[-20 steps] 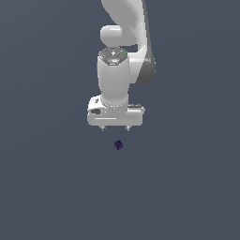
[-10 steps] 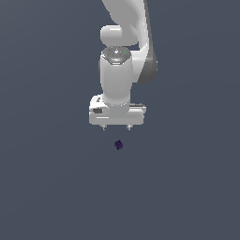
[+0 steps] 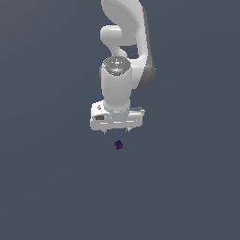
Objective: Pick up the object and move it to a goal position.
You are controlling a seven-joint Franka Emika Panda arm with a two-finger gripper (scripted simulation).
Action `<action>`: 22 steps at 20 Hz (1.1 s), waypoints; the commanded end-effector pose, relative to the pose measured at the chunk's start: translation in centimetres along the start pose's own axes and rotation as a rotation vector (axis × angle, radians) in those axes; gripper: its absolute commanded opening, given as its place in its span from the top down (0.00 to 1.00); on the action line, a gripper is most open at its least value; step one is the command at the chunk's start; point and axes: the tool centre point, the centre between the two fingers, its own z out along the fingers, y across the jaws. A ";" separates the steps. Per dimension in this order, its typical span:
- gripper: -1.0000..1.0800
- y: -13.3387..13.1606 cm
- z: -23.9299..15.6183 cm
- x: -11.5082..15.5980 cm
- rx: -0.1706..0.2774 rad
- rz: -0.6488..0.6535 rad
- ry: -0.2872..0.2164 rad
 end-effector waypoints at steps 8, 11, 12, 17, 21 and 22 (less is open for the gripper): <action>0.04 -0.3 5.1 -0.4 0.010 -0.227 -0.019; 0.04 -0.5 6.6 -0.6 0.016 -0.295 -0.023; 0.04 -0.6 7.0 -0.7 0.018 -0.315 -0.024; 0.04 -0.8 8.7 -1.0 0.026 -0.392 -0.027; 0.04 -0.9 9.5 -1.1 0.030 -0.427 -0.029; 0.04 -0.9 9.6 -1.2 0.031 -0.432 -0.029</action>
